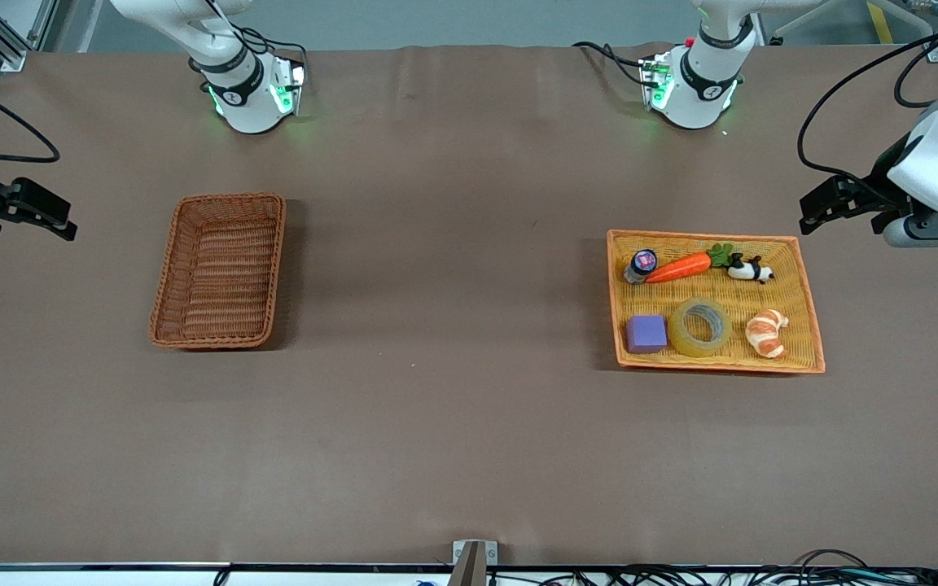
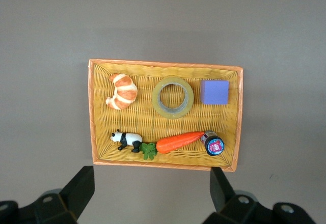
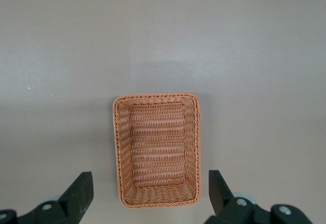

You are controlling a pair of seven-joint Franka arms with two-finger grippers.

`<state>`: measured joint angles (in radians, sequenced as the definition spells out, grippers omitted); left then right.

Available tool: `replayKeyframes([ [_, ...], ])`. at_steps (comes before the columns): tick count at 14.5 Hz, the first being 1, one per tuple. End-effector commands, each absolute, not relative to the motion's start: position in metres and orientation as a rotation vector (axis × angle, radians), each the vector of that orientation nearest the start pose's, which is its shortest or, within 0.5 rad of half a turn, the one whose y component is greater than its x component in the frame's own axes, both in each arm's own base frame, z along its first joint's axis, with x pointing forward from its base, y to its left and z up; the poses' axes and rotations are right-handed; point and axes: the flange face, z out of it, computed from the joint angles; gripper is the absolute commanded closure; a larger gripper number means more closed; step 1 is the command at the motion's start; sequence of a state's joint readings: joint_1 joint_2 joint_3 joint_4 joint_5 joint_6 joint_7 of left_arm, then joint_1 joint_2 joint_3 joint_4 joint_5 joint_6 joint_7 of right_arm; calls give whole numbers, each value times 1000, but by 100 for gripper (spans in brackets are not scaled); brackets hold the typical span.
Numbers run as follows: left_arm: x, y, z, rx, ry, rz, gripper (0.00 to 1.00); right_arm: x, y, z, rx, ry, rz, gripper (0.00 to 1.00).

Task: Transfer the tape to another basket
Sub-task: 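Move the left gripper over the yellow tape roll in the tray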

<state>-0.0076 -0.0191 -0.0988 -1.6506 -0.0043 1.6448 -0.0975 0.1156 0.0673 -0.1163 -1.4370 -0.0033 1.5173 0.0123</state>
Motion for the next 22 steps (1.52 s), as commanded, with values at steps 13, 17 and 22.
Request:
replayKeyframes([
  [13,590,-43,526,-3119,-13,143,2,561,6,647,-3138,55,-17,0],
  [17,614,-33,447,-3120,-29,196,1,562,16,643,-3138,26,-19,0],
  [22,607,-36,338,-3103,14,210,1,562,14,641,-3139,33,-12,0],
])
